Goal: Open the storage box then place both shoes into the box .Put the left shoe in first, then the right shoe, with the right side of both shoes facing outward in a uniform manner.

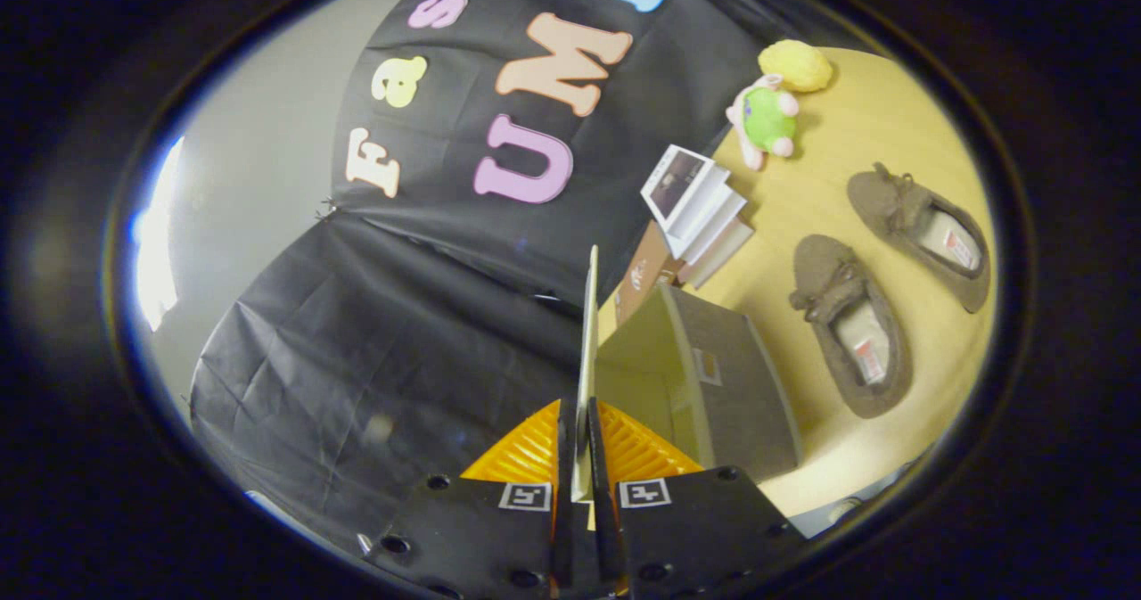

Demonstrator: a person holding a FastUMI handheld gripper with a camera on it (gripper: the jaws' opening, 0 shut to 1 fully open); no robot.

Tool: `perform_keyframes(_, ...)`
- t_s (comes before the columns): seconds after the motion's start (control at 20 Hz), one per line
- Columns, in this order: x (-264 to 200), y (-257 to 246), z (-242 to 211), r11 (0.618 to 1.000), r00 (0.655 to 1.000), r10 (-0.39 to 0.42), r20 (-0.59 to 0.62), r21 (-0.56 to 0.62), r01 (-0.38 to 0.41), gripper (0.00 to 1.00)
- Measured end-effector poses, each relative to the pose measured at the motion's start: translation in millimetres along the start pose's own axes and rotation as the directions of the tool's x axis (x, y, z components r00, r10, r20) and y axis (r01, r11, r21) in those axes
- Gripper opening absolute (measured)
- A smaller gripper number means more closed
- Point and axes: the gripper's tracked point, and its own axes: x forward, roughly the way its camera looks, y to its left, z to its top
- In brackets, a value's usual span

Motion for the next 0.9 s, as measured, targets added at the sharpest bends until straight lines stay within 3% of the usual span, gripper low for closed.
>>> perform_keyframes(0.55,48,97,-43,0.986,0.989,0.108,-0.105,-0.117,-0.120,0.14)
perform_keyframes(0.9,90,140,-107,0.973,0.960,0.139,-0.243,-0.149,-0.178,0.17)
